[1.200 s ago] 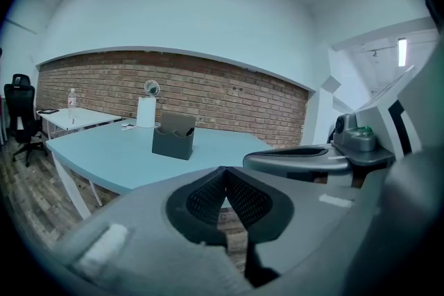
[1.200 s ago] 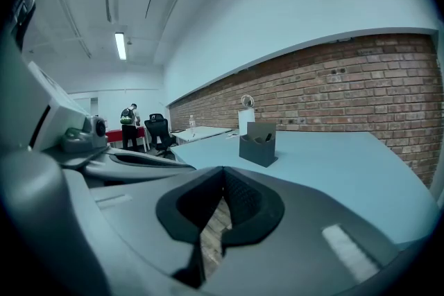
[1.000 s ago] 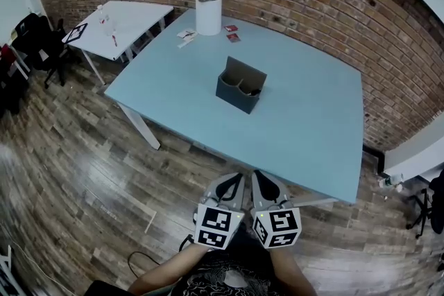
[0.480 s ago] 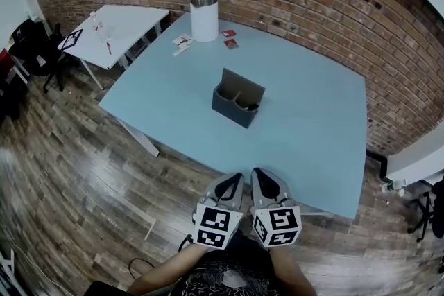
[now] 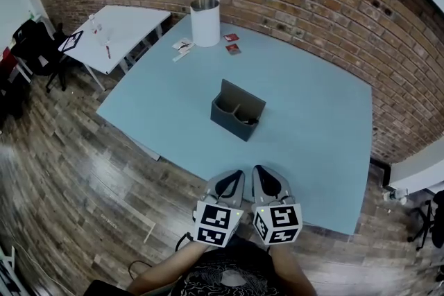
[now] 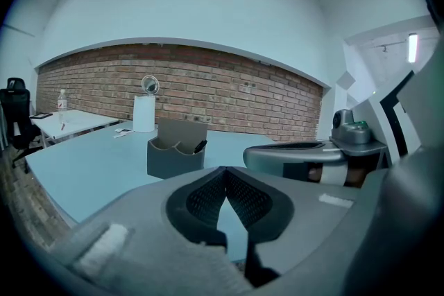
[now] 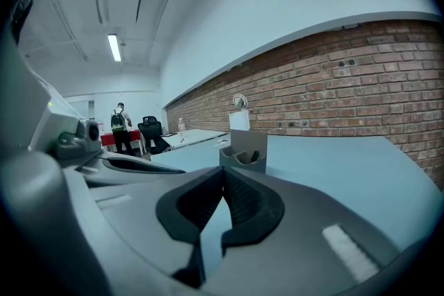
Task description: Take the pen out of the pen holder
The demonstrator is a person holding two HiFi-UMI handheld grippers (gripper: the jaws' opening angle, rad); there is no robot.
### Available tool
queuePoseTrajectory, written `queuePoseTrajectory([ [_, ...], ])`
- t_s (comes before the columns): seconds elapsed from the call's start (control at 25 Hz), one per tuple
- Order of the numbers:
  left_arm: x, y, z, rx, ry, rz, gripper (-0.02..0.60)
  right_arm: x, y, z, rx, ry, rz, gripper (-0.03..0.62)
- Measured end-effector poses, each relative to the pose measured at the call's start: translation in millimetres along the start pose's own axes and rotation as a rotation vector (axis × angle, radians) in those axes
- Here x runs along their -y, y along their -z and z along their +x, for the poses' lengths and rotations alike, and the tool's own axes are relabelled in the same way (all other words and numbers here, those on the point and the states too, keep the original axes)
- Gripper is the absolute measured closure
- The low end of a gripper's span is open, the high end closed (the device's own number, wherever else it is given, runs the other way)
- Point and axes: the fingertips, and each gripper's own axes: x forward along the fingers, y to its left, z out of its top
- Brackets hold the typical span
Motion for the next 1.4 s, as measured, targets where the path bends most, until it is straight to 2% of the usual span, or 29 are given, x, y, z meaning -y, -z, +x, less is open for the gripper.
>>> queuePoseTrajectory([
  [0.48, -23, -13, 37, -0.013, -0.055, 0.012, 0.577, 33, -15, 49, 0.014, -0.022, 0.001, 0.589],
  [0.72, -27, -14, 54, -0.026, -0.08, 0.018, 0.577, 41, -11, 71, -0.008, -0.058, -0.019, 0.571],
  [1.08, -35, -12, 66, -0.04, -0.1, 0.023, 0.577, 52, -7, 94, -0.016, -0.059, 0.003, 0.571],
  [1.4, -48, -8, 73, -0.064, -0.069, 0.036, 0.577, 55, -11, 117, -0.008, -0.029, 0.038, 0.548],
])
